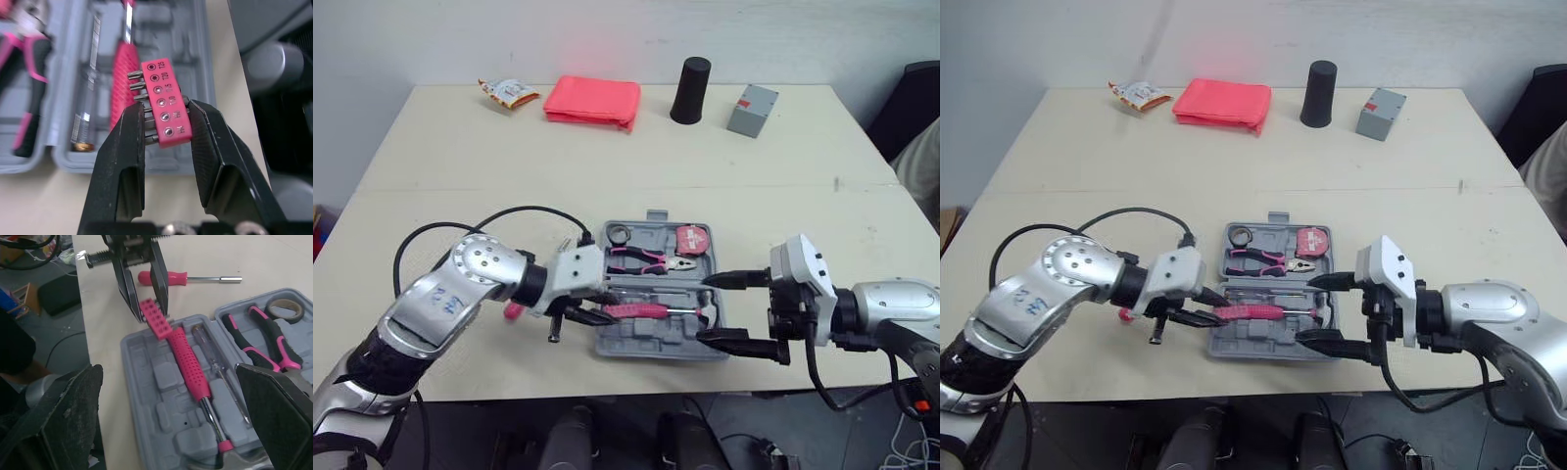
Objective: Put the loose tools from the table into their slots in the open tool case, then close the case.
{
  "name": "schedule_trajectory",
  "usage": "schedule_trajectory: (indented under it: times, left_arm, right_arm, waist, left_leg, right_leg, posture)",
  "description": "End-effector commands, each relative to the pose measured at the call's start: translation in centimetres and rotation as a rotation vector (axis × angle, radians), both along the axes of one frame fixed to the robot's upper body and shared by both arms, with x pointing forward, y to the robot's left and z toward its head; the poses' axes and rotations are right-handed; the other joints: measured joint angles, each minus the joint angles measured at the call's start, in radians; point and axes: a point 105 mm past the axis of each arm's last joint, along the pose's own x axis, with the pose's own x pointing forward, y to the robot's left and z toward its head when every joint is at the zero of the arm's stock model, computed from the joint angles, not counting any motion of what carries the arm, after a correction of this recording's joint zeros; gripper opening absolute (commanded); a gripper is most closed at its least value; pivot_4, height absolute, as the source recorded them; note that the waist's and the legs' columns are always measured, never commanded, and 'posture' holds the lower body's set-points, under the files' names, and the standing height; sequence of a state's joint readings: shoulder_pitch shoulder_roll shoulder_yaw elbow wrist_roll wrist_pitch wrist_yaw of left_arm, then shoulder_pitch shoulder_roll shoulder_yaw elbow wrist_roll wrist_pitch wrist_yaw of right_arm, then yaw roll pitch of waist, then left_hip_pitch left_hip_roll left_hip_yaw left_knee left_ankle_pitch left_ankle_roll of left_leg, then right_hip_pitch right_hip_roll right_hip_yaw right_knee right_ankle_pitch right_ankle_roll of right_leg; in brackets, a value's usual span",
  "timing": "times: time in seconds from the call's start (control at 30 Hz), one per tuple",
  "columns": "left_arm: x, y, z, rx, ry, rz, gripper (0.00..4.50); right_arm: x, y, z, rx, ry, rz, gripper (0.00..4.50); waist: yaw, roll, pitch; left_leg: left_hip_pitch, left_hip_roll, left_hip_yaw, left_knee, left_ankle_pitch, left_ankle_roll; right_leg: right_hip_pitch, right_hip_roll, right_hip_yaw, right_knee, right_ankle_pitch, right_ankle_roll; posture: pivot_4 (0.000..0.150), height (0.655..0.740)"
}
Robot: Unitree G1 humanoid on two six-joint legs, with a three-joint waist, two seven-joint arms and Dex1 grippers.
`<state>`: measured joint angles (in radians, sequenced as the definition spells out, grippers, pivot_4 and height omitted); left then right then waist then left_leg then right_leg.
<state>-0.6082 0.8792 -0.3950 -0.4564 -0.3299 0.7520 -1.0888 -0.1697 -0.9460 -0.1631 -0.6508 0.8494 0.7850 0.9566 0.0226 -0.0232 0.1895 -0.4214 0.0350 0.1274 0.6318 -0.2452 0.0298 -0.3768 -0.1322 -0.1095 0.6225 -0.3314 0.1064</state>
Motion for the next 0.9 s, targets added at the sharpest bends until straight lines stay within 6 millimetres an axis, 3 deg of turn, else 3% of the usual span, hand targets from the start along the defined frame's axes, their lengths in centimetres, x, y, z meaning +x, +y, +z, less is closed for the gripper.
schedule_trajectory:
  times: [0.03,0.8,0.9]
  left_arm:
    - [0.1,-0.1,-0.7,0.073,-0.011,-0.013,0.64]
    - [1.1,-1.7,-2.5,0.121,-0.054,-0.052,0.64]
    - [1.1,-1.6,-2.1,0.105,-0.052,-0.041,1.99]
  right_arm:
    - [-0.8,0.4,0.7,-0.002,-0.029,0.024,4.5]
    - [-0.3,0.3,0.8,0.027,-0.043,-0.042,4.5]
    - [-0.4,0.3,0.8,0.026,-0.043,-0.045,4.5]
  waist:
    - [0.001,0.0,0.0]
    - [0.004,0.0,0.0]
    - [0.004,0.0,0.0]
  left_leg:
    - [0.0,0.0,0.0,0.0,0.0,0.0]
    - [-0.002,-0.002,-0.003,0.005,-0.001,0.002]
    - [-0.002,-0.002,-0.003,0.005,-0.001,0.002]
  right_leg:
    - [0.0,0.0,0.001,0.0,0.0,0.0]
    - [0.002,-0.002,0.003,0.002,0.0,0.0]
    - [0.002,-0.002,0.003,0.002,0.0,0.0]
  posture:
    - [0.15,0.7355]
    - [0.15,0.7355]
    - [0.15,0.7355]
